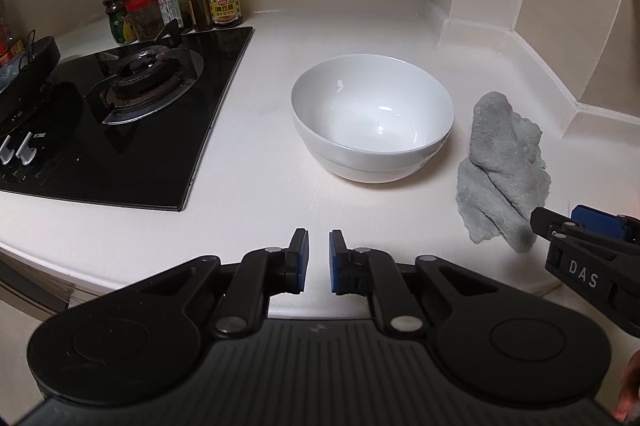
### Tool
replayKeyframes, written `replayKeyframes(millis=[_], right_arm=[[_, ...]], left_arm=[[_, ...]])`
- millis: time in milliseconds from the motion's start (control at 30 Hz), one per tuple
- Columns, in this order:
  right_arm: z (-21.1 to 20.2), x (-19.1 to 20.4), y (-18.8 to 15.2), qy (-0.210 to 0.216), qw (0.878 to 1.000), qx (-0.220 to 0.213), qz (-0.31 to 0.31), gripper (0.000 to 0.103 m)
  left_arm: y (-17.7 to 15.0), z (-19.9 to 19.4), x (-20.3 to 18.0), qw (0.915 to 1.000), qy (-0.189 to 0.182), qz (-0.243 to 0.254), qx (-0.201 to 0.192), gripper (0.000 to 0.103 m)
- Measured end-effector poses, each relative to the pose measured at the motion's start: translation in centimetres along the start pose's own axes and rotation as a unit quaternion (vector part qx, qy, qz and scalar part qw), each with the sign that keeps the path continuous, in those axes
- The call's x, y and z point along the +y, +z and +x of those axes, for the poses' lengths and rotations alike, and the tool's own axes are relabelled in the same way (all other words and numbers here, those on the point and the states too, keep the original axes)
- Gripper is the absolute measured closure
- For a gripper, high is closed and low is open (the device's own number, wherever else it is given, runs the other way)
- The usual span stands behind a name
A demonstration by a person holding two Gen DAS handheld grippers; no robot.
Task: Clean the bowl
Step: 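Move both tools toward the white bowl and grey towel, then grasp the grey towel with the right tool while the left tool grips the bowl rim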
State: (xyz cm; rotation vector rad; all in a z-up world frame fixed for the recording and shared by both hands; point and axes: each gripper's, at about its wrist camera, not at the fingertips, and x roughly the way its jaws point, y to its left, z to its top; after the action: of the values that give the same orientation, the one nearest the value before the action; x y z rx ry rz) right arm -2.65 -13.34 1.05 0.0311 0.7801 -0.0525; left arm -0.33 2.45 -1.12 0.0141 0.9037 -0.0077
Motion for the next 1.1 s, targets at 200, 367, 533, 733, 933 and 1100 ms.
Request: replayKeyframes(millis=[200,367,533,733,933,1100], right_arm=[[0.8,0.1,0.5,0.000,1.000,0.001,0.004,0.068],[1.5,0.2,1.2,-0.002,1.000,0.002,0.006,0.068],[2.1,0.4,1.8,-0.002,1.000,-0.004,0.006,0.068],[2.4,0.5,2.4,0.004,1.000,-0.026,0.007,0.068],[3.5,0.5,3.0,-0.004,1.000,-0.027,0.014,0.069],[4.5,0.7,3.6,-0.016,0.999,-0.025,0.021,0.069]], left_arm=[[1.1,1.1,0.2,1.0000,-0.005,0.000,0.003,0.092],[2.0,1.9,0.6,1.0000,-0.007,0.000,0.004,0.092],[3.0,2.6,1.3,0.9999,-0.013,-0.003,-0.005,0.092],[4.3,3.5,2.5,0.9994,-0.024,-0.007,-0.025,0.092],[5.8,4.5,3.6,0.9979,-0.038,-0.010,-0.052,0.092],[7.5,5.9,4.7,0.9959,-0.074,-0.017,-0.048,0.092]])
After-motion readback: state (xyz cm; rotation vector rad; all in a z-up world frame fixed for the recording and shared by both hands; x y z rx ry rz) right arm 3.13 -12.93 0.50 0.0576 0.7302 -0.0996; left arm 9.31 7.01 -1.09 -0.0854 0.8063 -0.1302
